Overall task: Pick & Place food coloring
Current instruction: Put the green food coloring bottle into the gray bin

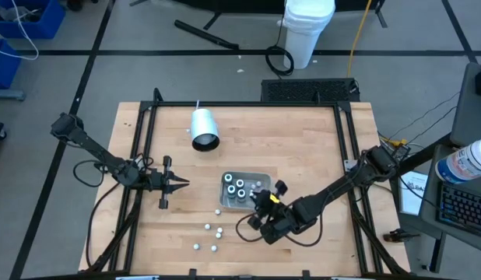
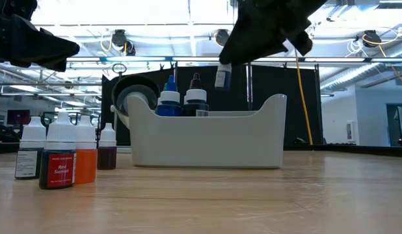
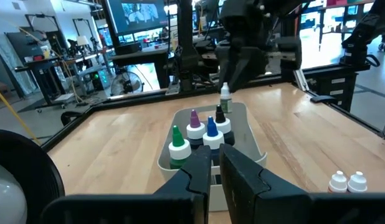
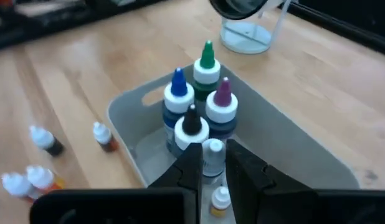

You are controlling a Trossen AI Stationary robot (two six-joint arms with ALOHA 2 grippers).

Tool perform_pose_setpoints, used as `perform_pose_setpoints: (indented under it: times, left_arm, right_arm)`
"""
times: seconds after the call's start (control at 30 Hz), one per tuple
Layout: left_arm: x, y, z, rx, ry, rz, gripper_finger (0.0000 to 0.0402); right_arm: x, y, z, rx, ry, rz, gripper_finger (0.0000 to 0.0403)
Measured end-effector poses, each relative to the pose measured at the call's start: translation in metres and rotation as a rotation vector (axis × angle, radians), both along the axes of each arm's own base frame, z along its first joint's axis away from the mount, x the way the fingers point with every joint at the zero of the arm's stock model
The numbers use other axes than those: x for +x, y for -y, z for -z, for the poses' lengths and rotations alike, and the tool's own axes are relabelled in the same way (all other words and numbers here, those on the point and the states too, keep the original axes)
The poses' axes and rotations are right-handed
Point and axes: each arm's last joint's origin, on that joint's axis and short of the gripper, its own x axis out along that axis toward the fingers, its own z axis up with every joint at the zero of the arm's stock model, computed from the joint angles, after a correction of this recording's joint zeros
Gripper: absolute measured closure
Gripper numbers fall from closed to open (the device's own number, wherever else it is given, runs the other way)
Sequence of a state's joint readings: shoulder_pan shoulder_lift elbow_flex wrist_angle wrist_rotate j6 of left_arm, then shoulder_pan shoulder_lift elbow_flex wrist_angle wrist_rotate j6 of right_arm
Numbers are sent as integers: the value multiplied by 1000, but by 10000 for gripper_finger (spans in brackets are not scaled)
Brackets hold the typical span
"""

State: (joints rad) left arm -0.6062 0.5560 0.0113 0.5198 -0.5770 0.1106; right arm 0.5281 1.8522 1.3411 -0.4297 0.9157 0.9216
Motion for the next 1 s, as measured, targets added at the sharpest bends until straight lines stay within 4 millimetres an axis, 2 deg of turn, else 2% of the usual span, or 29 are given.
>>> perform_pose_setpoints:
  times: [0.27,0.37,0.5,0.73,1.0]
  left_arm:
    - [0,0,0,-1,0,0,360]
    - [0,0,0,-2,1,0,360]
    - [0,0,0,-5,0,0,360]
    - [0,0,0,-4,0,1,360]
    - [0,0,0,-4,0,1,360]
  right_arm:
    - [-5,-4,4,74,93,120,366]
    - [-3,-4,16,60,58,123,366]
    - [3,5,27,99,-29,112,366]
    - [5,19,29,75,-139,88,363]
    - [1,21,32,55,-203,92,363]
